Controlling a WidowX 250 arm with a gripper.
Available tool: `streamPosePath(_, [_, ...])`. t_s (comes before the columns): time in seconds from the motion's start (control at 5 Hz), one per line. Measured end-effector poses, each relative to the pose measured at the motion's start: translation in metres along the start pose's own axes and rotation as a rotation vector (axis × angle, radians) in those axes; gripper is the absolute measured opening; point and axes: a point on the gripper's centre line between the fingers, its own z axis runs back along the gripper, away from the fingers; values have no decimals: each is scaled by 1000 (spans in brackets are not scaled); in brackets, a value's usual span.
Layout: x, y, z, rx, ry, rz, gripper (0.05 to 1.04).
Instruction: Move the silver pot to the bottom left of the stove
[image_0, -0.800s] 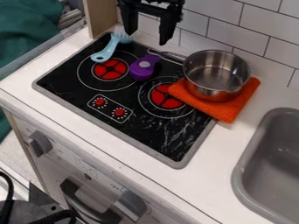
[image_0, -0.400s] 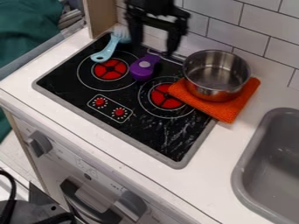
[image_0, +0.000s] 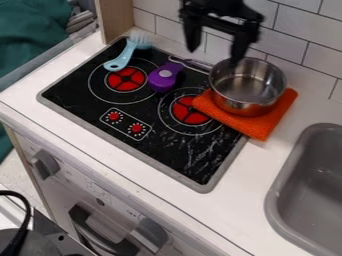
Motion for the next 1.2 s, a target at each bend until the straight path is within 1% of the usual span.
streamPosePath(0.2, [-1,-32,0,-33,-7,-54,1005])
streamPosePath(0.4, [4,-54,-21,-65,47,-48,1005])
streamPosePath(0.6, [13,-60,-32,-78,61,-12,1005])
streamPosePath(0.8, [17,-50,-45,-73,89,17,1005])
streamPosePath(1.0, [19,-43,-56,-76,114,22,980])
streamPosePath(1.2, [19,-40,-59,-87,128,26,866])
